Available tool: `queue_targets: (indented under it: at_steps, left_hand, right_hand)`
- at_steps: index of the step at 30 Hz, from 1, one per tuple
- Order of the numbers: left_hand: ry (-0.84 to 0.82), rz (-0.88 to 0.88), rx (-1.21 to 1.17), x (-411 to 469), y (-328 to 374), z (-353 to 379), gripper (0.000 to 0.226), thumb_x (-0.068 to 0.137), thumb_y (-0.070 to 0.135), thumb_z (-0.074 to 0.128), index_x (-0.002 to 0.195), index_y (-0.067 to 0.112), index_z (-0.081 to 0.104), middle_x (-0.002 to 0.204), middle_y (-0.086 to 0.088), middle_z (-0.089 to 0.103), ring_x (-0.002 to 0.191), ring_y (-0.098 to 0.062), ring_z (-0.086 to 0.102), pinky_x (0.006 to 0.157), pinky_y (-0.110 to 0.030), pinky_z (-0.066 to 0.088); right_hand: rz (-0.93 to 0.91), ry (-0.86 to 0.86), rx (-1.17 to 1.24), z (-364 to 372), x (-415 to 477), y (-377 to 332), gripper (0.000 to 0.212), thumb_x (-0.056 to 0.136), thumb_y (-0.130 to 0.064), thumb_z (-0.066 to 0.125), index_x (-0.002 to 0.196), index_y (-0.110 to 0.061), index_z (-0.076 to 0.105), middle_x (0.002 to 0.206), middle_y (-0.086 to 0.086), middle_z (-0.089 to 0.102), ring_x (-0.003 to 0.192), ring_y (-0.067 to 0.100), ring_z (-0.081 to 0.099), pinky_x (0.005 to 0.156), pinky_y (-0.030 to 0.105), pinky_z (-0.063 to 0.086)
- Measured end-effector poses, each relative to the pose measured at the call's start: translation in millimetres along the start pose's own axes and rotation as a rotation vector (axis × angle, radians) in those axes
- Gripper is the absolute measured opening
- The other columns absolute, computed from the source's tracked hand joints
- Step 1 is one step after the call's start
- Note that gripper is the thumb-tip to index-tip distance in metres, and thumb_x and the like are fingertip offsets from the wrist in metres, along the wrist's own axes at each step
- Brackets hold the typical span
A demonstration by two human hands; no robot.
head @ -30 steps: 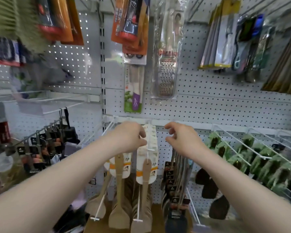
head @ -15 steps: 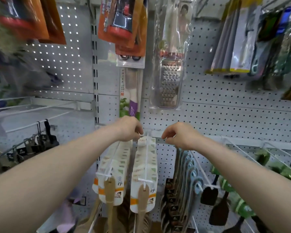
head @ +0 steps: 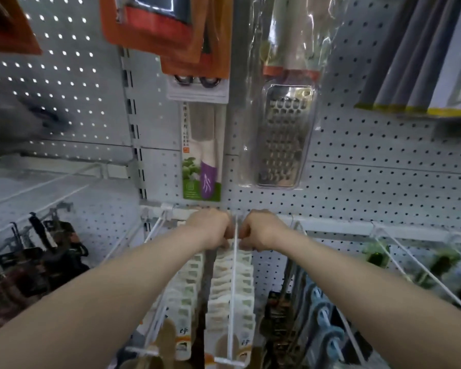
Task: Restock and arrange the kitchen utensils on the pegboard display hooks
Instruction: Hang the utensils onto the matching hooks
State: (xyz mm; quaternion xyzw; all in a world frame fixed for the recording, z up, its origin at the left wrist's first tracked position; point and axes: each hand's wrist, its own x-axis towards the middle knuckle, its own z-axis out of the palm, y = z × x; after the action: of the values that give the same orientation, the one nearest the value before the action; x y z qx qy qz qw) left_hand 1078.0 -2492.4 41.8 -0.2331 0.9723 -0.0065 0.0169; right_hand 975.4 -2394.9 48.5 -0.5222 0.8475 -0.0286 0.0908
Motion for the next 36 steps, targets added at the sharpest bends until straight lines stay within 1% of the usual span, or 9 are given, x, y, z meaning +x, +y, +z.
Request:
queue_targets:
  at_steps: [3, 7, 11, 14, 16, 18, 23, 30, 36]
  left_hand:
    - [0.054, -0.022, 0.006, 6, 1, 5, 0.012, 0.085, 0.031, 0.069, 0.096, 0.027, 0.070, 0.106, -0.006, 0.068, 0.099, -0.026, 0.062, 0.072, -0.029, 0.042]
    - [0.080, -0.002, -0.003, 10, -3, 12, 0.012, 0.083, 0.030, 0.070, 0.091, 0.021, 0.069, 0.099, -0.009, 0.069, 0.094, -0.028, 0.063, 0.074, -0.032, 0.046]
    - [0.133, 0.056, -0.042, 1, -10, 12, 0.013, 0.083, 0.029, 0.068, 0.094, 0.023, 0.071, 0.098, -0.003, 0.071, 0.092, -0.024, 0.063, 0.074, -0.030, 0.048]
    - [0.207, 0.101, -0.096, -11, -16, 8, 0.016, 0.085, 0.029, 0.068, 0.100, 0.027, 0.072, 0.103, 0.004, 0.072, 0.096, -0.018, 0.064, 0.077, -0.025, 0.044]
    - [0.178, 0.134, -0.143, -18, -16, 6, 0.017, 0.085, 0.029, 0.069, 0.101, 0.029, 0.073, 0.103, 0.009, 0.072, 0.096, -0.014, 0.063, 0.081, -0.024, 0.045]
    - [0.118, 0.149, -0.174, -22, -13, 6, 0.016, 0.085, 0.029, 0.068, 0.100, 0.032, 0.074, 0.101, 0.010, 0.072, 0.094, -0.013, 0.062, 0.083, -0.027, 0.048]
    - [0.117, 0.156, -0.196, -21, -11, 7, 0.015, 0.086, 0.027, 0.067, 0.097, 0.032, 0.075, 0.096, 0.011, 0.072, 0.080, -0.007, 0.053, 0.072, -0.021, 0.038]
    - [0.099, 0.156, -0.174, -21, -12, 9, 0.014, 0.085, 0.029, 0.070, 0.098, 0.029, 0.075, 0.096, 0.011, 0.072, 0.080, -0.008, 0.052, 0.074, -0.022, 0.039]
    - [0.135, 0.095, -0.170, -15, -9, 12, 0.014, 0.087, 0.029, 0.068, 0.099, 0.026, 0.074, 0.101, 0.004, 0.072, 0.095, -0.016, 0.061, 0.080, -0.027, 0.044]
  right_hand:
    - [0.007, 0.036, -0.052, 3, 6, -1, 0.020, 0.085, -0.029, 0.071, 0.078, -0.018, 0.057, 0.073, 0.004, 0.052, 0.075, 0.019, 0.050, 0.068, 0.025, 0.041]
    - [0.027, 0.050, -0.007, 6, 10, 2, 0.023, 0.083, -0.033, 0.073, 0.074, -0.021, 0.055, 0.078, 0.003, 0.055, 0.078, 0.020, 0.053, 0.069, 0.025, 0.039]
    - [0.002, 0.143, 0.040, 9, 0, 4, 0.015, 0.083, -0.031, 0.071, 0.096, -0.025, 0.068, 0.104, 0.003, 0.067, 0.099, 0.023, 0.061, 0.082, 0.030, 0.050]
    - [-0.053, 0.175, 0.084, 7, -15, 3, 0.012, 0.087, -0.027, 0.067, 0.096, -0.021, 0.071, 0.100, 0.002, 0.070, 0.092, 0.020, 0.062, 0.080, 0.029, 0.050]
    - [-0.070, 0.135, 0.120, 7, -24, 0, 0.013, 0.090, -0.025, 0.064, 0.094, -0.017, 0.074, 0.095, 0.004, 0.072, 0.081, 0.019, 0.062, 0.080, 0.032, 0.053]
    - [-0.066, 0.119, 0.127, 9, -28, -4, 0.016, 0.092, -0.024, 0.062, 0.094, -0.015, 0.075, 0.091, 0.007, 0.072, 0.081, 0.022, 0.064, 0.080, 0.033, 0.053]
    - [-0.051, 0.095, 0.156, 10, -26, -5, 0.013, 0.092, -0.023, 0.063, 0.086, -0.017, 0.073, 0.085, 0.005, 0.072, 0.083, 0.021, 0.069, 0.082, 0.035, 0.056]
    - [-0.025, 0.060, 0.286, 11, -27, 2, 0.006, 0.090, -0.024, 0.070, 0.088, -0.019, 0.074, 0.084, -0.001, 0.074, 0.065, 0.006, 0.071, 0.077, 0.027, 0.059]
    - [0.000, 0.128, 0.151, 13, -18, -3, 0.019, 0.093, -0.024, 0.061, 0.092, -0.010, 0.074, 0.088, 0.008, 0.072, 0.082, 0.021, 0.068, 0.083, 0.038, 0.056]
